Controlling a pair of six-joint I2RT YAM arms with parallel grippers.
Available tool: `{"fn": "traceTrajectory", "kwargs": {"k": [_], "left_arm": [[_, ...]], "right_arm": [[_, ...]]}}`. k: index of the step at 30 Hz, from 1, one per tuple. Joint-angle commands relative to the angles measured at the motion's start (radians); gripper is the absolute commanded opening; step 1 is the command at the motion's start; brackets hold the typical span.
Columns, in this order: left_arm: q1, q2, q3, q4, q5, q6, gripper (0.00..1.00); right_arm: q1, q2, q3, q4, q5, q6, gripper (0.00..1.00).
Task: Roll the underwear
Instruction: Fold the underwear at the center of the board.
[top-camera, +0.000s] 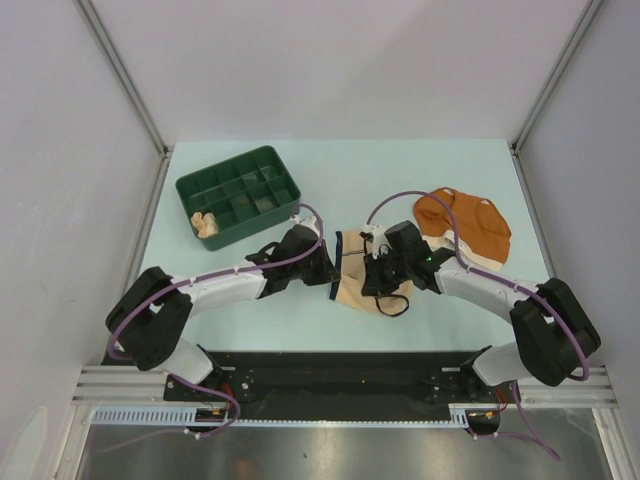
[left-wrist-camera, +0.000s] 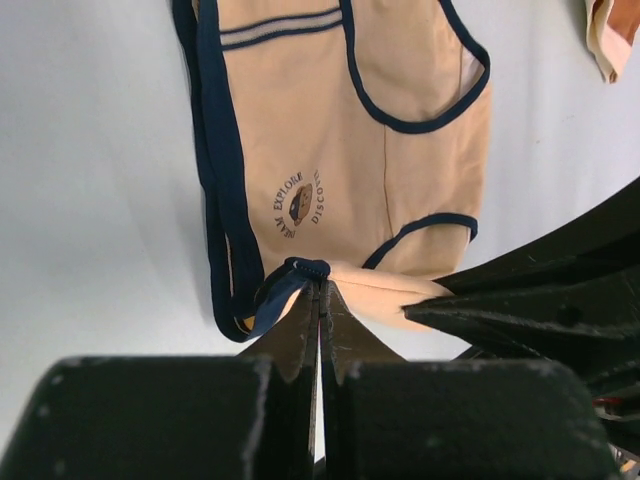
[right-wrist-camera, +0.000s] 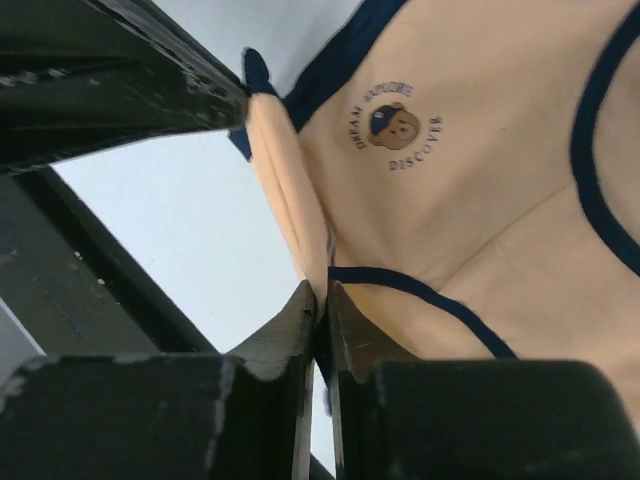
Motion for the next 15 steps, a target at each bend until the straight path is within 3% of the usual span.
{"fn": "traceTrajectory", "kwargs": {"k": [1,15], "left_arm": [[0.032,0.017,0.059,0.027,0.012,0.036,0.00],[0.127,0.163,0.243,0.015,0.038,0.115,0.00]], "right_arm": [[-0.037,0.018,0.010,0.062,0.005,-0.015,0.05],[-0.114,0.195,0.201,0.111,0.105,-0.032,0.02]]}}
